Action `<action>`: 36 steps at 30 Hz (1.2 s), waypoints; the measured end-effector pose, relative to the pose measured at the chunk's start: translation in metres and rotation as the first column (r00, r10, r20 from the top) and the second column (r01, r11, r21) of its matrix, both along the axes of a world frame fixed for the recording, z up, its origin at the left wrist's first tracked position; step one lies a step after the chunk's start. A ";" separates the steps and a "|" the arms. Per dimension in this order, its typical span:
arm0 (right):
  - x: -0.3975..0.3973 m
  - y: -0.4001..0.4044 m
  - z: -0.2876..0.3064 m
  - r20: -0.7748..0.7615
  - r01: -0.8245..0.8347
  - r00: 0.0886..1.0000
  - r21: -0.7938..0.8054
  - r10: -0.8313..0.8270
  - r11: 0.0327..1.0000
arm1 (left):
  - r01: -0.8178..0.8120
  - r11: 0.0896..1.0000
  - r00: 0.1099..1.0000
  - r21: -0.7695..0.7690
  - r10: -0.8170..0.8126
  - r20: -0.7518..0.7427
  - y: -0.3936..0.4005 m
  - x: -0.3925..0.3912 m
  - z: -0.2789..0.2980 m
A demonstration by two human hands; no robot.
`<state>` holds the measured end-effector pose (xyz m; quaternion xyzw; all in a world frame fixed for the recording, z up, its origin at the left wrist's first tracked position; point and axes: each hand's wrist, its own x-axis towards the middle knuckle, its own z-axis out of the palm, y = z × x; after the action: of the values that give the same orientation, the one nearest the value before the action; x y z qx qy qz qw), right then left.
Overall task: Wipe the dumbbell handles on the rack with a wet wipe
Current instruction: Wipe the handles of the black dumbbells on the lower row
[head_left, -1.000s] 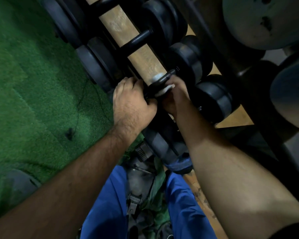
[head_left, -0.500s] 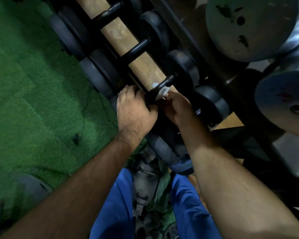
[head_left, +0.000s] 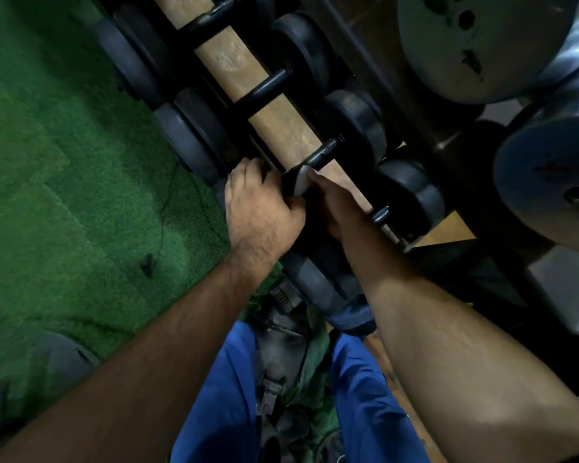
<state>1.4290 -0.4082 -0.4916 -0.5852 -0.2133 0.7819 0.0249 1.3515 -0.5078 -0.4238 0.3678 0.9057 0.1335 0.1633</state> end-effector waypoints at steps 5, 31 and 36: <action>-0.010 0.020 0.008 -0.143 0.232 0.964 0.039 -0.224 0.972 | 0.032 0.999 0.999 0.029 -0.031 -0.017 -0.003 -0.001 -0.005; -0.024 0.022 0.028 -0.097 0.159 0.983 0.015 -0.156 0.987 | 0.023 1.000 0.996 0.014 -0.024 0.081 -0.007 -0.007 0.000; -0.025 0.005 0.021 -0.009 -0.024 1.000 -0.015 0.024 1.000 | 0.032 0.999 0.993 -0.007 -0.031 0.110 -0.006 -0.009 0.001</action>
<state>1.4035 -0.4035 -0.4705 -0.5794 -0.2139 0.7864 0.0120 1.3428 -0.5136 -0.4226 0.3735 0.8899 0.1471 0.2165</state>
